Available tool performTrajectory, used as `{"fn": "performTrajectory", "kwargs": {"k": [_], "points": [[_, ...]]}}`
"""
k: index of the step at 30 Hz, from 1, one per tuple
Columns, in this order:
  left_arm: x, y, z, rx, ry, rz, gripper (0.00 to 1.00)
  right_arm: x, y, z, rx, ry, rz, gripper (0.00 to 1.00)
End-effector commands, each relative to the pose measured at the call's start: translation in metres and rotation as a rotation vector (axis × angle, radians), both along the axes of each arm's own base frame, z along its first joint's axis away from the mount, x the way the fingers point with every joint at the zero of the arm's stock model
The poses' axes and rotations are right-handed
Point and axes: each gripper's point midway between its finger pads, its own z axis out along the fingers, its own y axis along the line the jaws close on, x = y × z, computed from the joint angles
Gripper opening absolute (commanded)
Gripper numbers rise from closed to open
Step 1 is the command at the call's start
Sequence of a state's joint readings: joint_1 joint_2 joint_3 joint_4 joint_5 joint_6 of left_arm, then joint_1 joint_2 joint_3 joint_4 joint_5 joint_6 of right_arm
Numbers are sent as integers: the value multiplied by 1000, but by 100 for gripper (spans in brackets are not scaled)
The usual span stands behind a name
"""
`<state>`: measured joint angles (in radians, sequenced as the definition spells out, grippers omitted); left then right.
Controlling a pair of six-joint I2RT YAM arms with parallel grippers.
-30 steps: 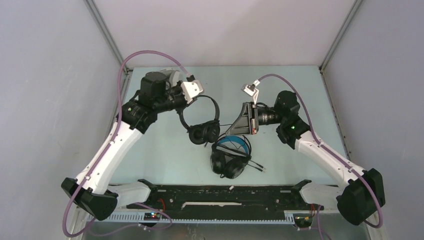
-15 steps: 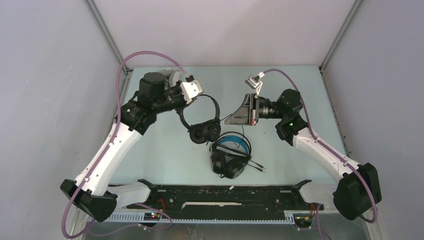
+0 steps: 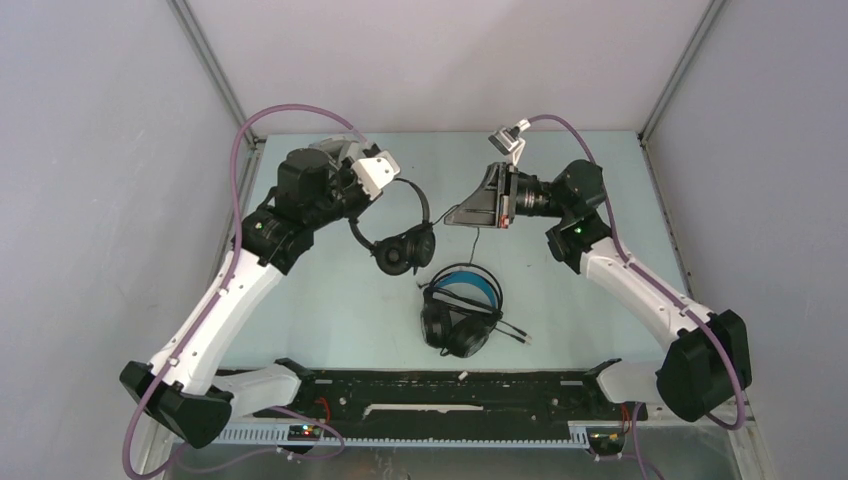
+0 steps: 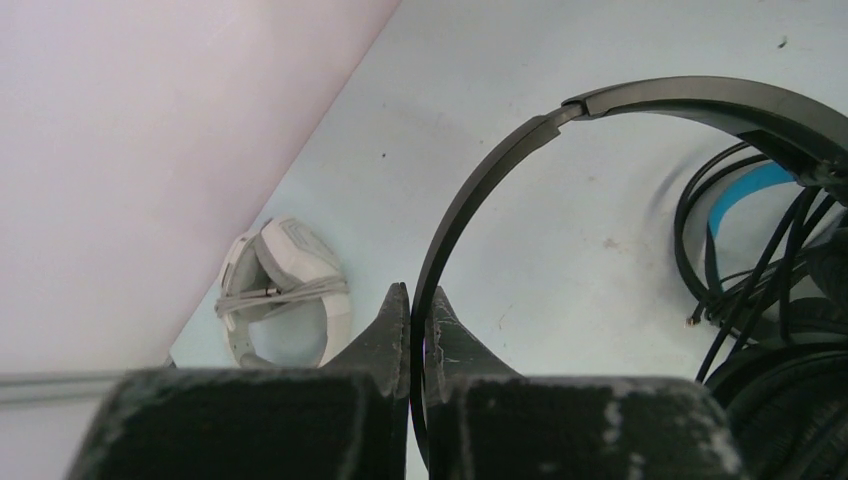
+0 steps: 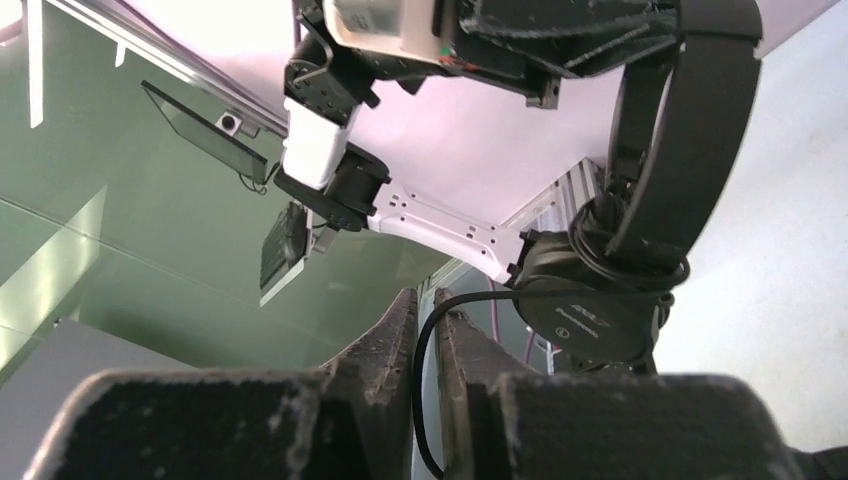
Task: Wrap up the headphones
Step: Wrap the headphones cable around the headphones.
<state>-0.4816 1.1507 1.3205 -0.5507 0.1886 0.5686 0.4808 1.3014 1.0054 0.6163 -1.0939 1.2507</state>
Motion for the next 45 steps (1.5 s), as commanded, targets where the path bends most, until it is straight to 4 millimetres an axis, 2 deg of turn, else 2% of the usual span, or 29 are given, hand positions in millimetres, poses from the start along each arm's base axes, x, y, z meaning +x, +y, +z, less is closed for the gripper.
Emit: {"fn": "performTrajectory", "kwargs": {"k": [1,6,12,17,21,25,32,39,45], "points": [[7,19,17,-37,-77,121,0,-3,6,29,60,-65,29,12],[12,27,27,-85,-84,207,0,1,17,36,69,-64,37,13],[24,45,27,-135,-102,379,0,21,43,47,57,-61,39,13],[32,58,35,-255,-68,544,0,31,71,41,-25,-91,41,14],[37,65,38,-308,-16,652,0,29,90,41,-69,-130,50,16],[39,62,41,-379,17,690,0,38,102,31,-133,-153,9,16],[40,61,52,-555,78,782,0,36,113,8,-203,-175,-15,16],[39,62,70,-722,107,856,0,46,113,-9,-287,-406,-173,16],[33,53,81,-840,145,818,0,53,101,2,-229,-593,-347,16]]}}
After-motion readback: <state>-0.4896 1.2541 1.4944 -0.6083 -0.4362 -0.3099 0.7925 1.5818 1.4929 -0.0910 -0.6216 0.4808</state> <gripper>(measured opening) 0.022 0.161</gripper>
